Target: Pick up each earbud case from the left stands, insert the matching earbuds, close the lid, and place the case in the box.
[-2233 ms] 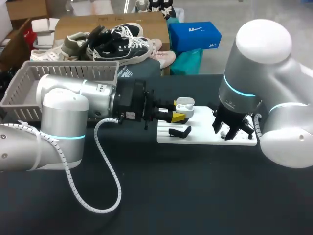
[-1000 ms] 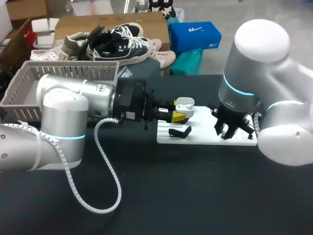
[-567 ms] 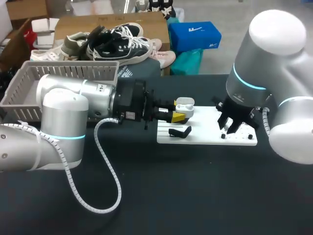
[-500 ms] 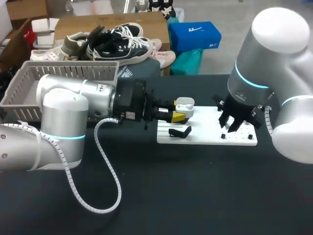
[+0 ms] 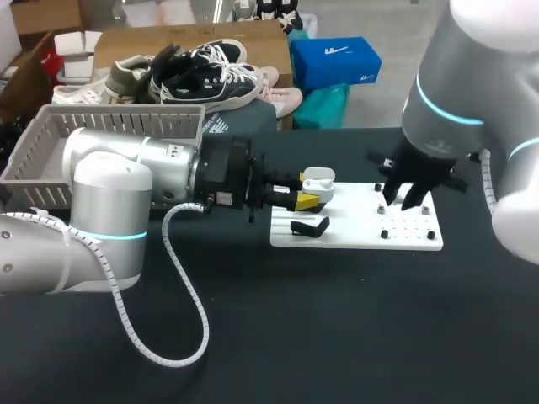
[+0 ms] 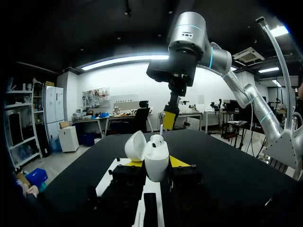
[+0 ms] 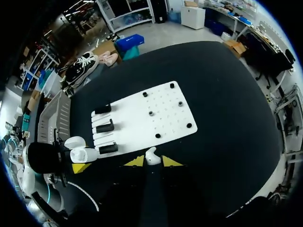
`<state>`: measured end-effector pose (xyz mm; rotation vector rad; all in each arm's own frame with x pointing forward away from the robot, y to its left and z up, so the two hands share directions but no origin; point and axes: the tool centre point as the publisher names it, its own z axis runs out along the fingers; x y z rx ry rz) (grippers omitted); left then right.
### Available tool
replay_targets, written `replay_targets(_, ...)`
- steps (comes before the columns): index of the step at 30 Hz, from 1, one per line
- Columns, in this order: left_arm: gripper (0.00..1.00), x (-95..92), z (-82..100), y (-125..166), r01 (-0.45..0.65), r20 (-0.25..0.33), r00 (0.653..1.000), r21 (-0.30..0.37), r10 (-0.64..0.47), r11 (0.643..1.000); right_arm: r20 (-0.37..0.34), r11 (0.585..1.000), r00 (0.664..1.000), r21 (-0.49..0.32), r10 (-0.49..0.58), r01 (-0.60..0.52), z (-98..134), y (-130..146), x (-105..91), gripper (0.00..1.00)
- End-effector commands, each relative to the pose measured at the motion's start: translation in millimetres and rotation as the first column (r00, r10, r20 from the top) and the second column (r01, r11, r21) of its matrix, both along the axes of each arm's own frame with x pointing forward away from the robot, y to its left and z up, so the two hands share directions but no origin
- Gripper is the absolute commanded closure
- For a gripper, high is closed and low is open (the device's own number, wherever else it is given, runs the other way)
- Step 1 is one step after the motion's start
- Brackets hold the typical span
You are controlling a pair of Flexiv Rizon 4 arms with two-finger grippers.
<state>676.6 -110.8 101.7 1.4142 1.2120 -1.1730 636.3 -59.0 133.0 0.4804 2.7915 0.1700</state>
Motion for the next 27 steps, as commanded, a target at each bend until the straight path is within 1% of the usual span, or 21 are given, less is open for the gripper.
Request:
replay_targets(1,1.0,-0.3,-0.4,0,-0.003,0.001,1.0,0.0,0.003,1.0,-0.119,0.987,0.98,-0.002,0.161,-0.162,42,7,-7.6,1.0)
replay_targets(3,1.0,-0.3,-0.4,0,-0.003,0.001,1.0,0.0,0.003,1.0,-0.124,0.975,0.967,-0.001,0.222,-0.224,53,17,-12.7,1.0)
replay_targets(5,1.0,-0.3,-0.4,0,-0.003,0.001,1.0,0.0,0.003,1.0,-0.133,0.962,0.954,-0.016,0.267,-0.272,63,27,-16.1,1.0)
replay_targets(7,1.0,-0.3,-0.4,0,-0.003,0.001,1.0,0.0,0.003,1.0,-0.128,0.952,0.944,-0.011,0.303,-0.306,72,38,-18.6,1.0)
replay_targets(8,1.0,-0.3,-0.4,0,-0.003,0.001,1.0,0.0,0.003,1.0,-0.125,0.947,0.941,-0.024,0.314,-0.319,74,42,-18.9,1.0)
replay_targets(10,1.0,-0.3,-0.4,0,-0.003,0.001,1.0,0.0,0.003,1.0,-0.122,0.943,0.937,-0.022,0.328,-0.333,78,52,-17.9,1.0)
replay_targets(12,1.0,-0.3,-0.4,0,-0.003,0.001,1.0,0.0,0.003,1.0,-0.126,0.938,0.932,-0.03,0.339,-0.345,77,61,-14.8,1.0)
replay_targets(13,1.0,-0.3,-0.4,0,-0.003,0.001,1.0,0.0,0.003,1.0,-0.135,0.932,0.925,-0.02,0.355,-0.361,76,66,-12.9,1.0)
replay_targets(19,1.0,-0.3,-0.4,0,-0.003,0.001,1.0,0.0,0.003,1.0,-0.176,0.934,0.918,0.026,0.356,-0.357,68,86,-0.2,1.0)
replay_targets(27,1.0,-0.3,-0.4,0,-0.003,0.001,1.0,0.0,0.003,1.0,-0.168,0.93,0.915,0.04,0.367,-0.366,62,105,6.9,1.0)
